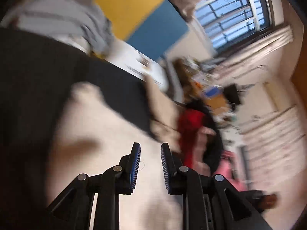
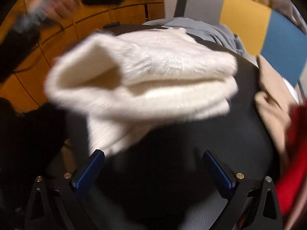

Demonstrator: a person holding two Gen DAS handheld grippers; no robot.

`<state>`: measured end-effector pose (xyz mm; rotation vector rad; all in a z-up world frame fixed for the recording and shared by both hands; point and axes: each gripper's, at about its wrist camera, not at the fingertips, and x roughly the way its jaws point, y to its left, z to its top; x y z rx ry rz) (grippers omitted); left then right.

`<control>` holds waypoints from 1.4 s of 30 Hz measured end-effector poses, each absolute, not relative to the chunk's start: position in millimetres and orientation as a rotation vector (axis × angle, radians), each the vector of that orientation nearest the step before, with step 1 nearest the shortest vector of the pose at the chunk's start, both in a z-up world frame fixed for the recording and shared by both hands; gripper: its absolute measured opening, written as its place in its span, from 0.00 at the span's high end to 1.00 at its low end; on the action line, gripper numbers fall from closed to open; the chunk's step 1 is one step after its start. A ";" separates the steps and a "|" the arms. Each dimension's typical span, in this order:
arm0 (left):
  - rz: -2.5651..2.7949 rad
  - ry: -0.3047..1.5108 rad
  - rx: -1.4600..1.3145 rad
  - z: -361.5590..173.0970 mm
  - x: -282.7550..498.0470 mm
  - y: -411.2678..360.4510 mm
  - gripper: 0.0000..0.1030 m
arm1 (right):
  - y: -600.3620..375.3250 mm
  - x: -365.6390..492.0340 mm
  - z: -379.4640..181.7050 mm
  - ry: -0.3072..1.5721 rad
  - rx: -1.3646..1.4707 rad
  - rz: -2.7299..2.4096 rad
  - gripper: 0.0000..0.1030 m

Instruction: Fold clothes

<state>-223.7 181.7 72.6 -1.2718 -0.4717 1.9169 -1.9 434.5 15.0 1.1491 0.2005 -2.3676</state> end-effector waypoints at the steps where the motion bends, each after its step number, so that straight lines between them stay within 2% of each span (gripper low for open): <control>1: 1.952 -0.452 -1.255 66.7 -224.8 171.8 0.80 | 437.4 6.4 24.0 0.170 1.131 -2.379 0.00; 4: 2.015 -0.396 -1.205 49.5 -221.7 156.7 0.80 | 445.8 30.7 51.1 0.078 1.077 -2.413 0.00; 8: 2.040 -0.289 -1.127 32.4 -206.2 159.9 0.80 | 441.6 11.9 72.7 -0.100 1.021 -2.526 0.00; 15: 1.995 -0.221 -0.988 12.3 -168.9 181.8 0.79 | 397.1 -4.2 34.1 -0.094 1.193 -2.489 0.00; 18: 2.020 -0.119 -0.941 7.1 -154.2 190.2 0.79 | 377.6 -9.1 9.2 0.125 1.274 -2.549 0.00; 20: 2.020 -0.071 -0.897 7.8 -145.8 189.8 0.79 | 383.7 1.0 -15.4 0.260 1.441 -2.619 0.00; 23: 2.015 -0.036 -0.851 8.7 -137.3 185.8 0.79 | 412.4 21.7 -7.0 0.045 1.432 -2.750 0.00; 25: 2.015 -0.047 -0.839 7.6 -136.0 183.0 0.79 | 425.3 34.7 10.9 -0.135 1.327 -2.804 0.00; 28: 2.037 -0.099 -0.829 12.3 -134.8 174.8 0.79 | 446.2 40.7 29.5 -0.594 1.107 -2.754 0.00; 31: 2.057 -0.104 -0.781 20.1 -123.9 161.0 0.79 | 452.2 18.5 36.5 -0.800 0.955 -2.684 0.00; 33: 2.068 -0.094 -0.752 23.8 -116.0 151.8 0.79 | 447.3 -0.3 38.3 -0.816 0.921 -2.664 0.05; 35: 2.072 -0.082 -0.748 22.8 -110.6 144.2 0.78 | 439.2 -14.2 41.3 -0.812 0.916 -2.638 0.17; 39: 2.062 -0.055 -0.771 13.9 -106.7 135.8 0.78 | 430.8 -36.8 39.7 -0.850 0.980 -2.614 0.18; 41: 2.057 -0.037 -0.769 9.7 -105.0 134.5 0.78 | 427.2 -53.8 33.7 -0.859 1.029 -2.610 0.24; 42: 2.055 -0.030 -0.756 9.6 -103.2 134.0 0.78 | 425.5 -58.3 31.7 -0.864 1.069 -2.607 0.32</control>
